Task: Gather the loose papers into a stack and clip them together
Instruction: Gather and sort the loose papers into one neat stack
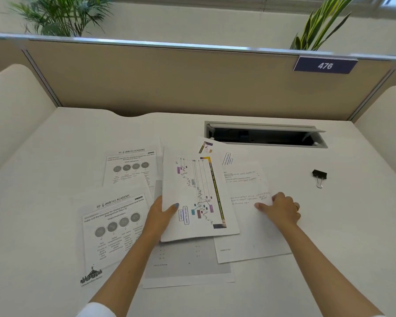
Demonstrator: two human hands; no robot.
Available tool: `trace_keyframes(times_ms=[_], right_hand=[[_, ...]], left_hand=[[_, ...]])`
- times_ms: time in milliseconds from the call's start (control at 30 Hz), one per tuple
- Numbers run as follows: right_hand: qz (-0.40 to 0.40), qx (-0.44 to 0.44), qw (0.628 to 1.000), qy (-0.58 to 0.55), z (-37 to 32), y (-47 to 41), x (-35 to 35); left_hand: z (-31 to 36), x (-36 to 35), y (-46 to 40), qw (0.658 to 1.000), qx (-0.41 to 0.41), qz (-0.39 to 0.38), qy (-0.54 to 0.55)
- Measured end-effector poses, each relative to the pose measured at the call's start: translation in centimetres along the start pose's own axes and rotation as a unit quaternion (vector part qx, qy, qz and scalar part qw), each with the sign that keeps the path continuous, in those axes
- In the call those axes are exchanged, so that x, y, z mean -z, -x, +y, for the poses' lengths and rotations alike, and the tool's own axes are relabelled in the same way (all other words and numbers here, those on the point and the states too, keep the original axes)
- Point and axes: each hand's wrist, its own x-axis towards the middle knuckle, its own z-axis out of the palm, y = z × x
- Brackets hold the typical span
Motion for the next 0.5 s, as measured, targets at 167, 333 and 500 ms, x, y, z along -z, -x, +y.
trace_keyframes(times_ms=[167, 333, 500], right_hand=[[0.036, 0.058, 0.994, -0.082, 0.0, -0.2, 0.6], [0.198, 0.162, 0.965, -0.053, -1.9, 0.3, 4.3], [0.382, 0.266, 0.882, -0.07, -5.7, 1.1, 9.3]], left_hand=[[-0.1, 0.1, -0.1, 1.0, 0.002, -0.008, 0.006], [0.0, 0.1, 0.0, 1.0, 0.002, -0.014, 0.0], [0.0, 0.1, 0.1, 1.0, 0.008, -0.013, 0.003]])
